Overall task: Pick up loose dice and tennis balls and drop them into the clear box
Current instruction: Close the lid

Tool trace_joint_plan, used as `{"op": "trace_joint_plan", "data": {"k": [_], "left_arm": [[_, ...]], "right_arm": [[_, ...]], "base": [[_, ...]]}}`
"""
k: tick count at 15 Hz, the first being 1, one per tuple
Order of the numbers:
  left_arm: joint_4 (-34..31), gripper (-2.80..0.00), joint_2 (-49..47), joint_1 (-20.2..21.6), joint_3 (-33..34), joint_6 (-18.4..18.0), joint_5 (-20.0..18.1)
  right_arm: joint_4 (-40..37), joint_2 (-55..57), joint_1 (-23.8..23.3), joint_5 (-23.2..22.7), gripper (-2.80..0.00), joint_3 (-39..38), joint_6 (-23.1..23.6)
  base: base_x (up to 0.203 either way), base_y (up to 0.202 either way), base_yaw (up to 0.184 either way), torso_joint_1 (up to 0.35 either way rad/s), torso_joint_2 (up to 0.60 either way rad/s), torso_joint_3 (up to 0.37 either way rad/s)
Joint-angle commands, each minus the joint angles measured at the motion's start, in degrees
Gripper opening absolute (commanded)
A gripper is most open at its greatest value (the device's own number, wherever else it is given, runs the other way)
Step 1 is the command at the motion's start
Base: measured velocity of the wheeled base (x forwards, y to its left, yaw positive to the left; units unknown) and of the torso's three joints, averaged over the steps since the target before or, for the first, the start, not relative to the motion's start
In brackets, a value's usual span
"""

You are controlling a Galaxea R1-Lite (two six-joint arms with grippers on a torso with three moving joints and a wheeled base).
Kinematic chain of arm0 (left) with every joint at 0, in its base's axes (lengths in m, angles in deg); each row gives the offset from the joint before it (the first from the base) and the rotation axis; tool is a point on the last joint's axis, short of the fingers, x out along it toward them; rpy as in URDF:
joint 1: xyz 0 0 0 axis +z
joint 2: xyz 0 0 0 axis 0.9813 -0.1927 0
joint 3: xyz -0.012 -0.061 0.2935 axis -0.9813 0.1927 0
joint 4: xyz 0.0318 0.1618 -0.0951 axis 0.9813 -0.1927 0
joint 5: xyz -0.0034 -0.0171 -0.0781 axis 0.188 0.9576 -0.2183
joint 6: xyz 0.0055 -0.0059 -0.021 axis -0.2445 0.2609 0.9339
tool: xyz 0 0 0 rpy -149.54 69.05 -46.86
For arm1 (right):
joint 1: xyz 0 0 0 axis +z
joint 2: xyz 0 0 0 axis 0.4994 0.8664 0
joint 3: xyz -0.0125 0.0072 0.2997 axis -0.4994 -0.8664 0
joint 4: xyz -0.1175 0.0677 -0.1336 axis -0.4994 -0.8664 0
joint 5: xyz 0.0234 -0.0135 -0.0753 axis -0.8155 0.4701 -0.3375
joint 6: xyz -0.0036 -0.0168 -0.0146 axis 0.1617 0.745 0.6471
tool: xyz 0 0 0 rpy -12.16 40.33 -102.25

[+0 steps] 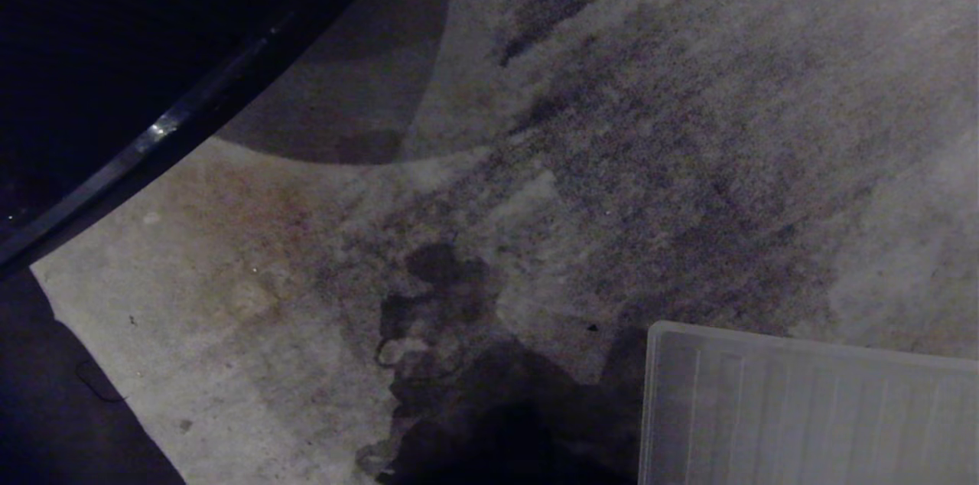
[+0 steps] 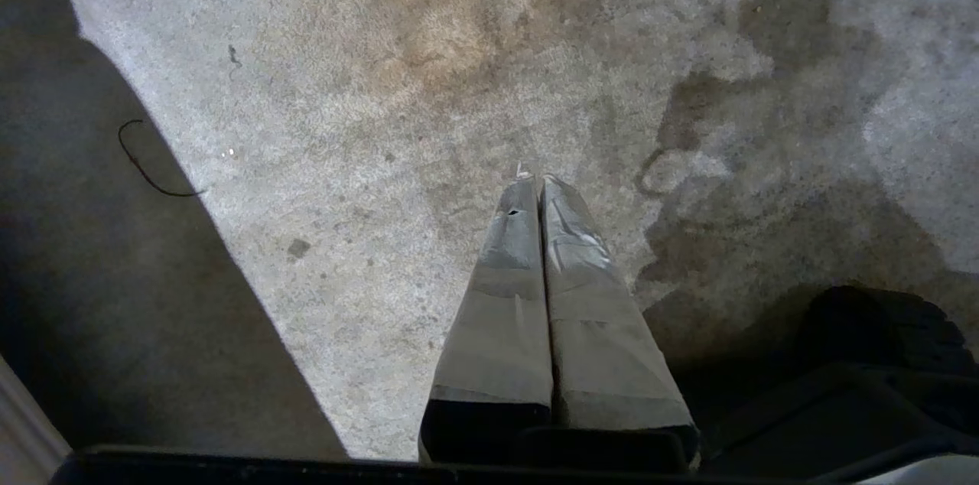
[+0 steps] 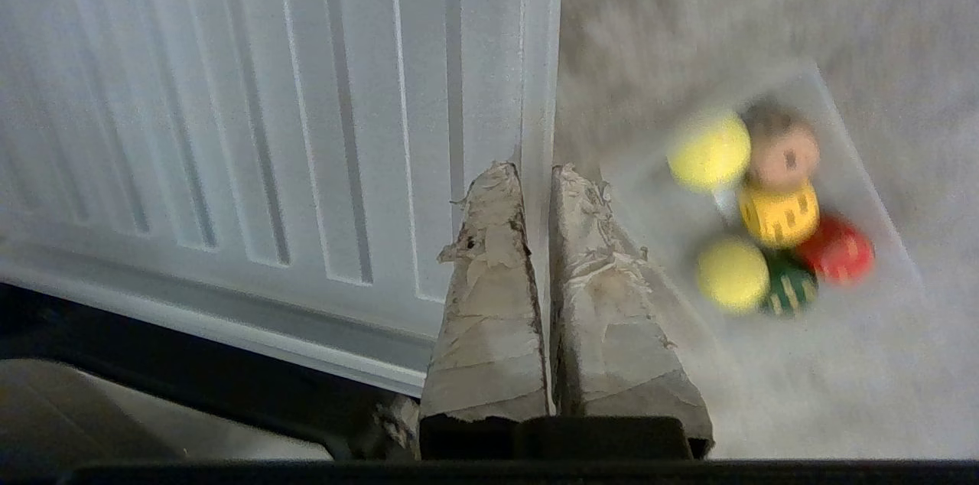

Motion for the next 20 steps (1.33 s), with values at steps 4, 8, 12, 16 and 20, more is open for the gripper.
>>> {"op": "trace_joint_plan", "data": {"k": [4, 8, 12, 16, 20], "left_arm": [[0.01, -2.8, -0.06, 0.0, 0.09, 0.08, 0.07], [0.01, -2.8, -0.06, 0.0, 0.09, 0.08, 0.07], [-0.07, -2.8, -0.06, 0.0, 0.09, -0.19, -0.1], [0.01, -2.8, -0.06, 0.0, 0.09, -0.45, -0.28], [0.02, -2.8, -0.06, 0.0, 0.09, -0.54, -0.19]], "right_arm": [[0.11, -6.53, 0.23, -0.87, -2.8, -0.78, -1.22], [0.11, -6.53, 0.23, -0.87, -2.8, -0.8, -1.22], [0.11, -6.53, 0.23, -0.87, -2.8, -0.77, -1.22], [0.11, -6.53, 0.23, -0.87, -2.8, -0.81, -1.22], [0.11, -6.53, 0.23, -0.87, -2.8, -0.73, -1.22]], "base": [[0.0, 0.0, 0.0, 0.0, 0.0, 0.0], [0.0, 0.0, 0.0, 0.0, 0.0, 0.0], [0.0, 0.0, 0.0, 0.0, 0.0, 0.0], [0.0, 0.0, 0.0, 0.0, 0.0, 0.0], [0.0, 0.0, 0.0, 0.001, 0.0, 0.009]]}}
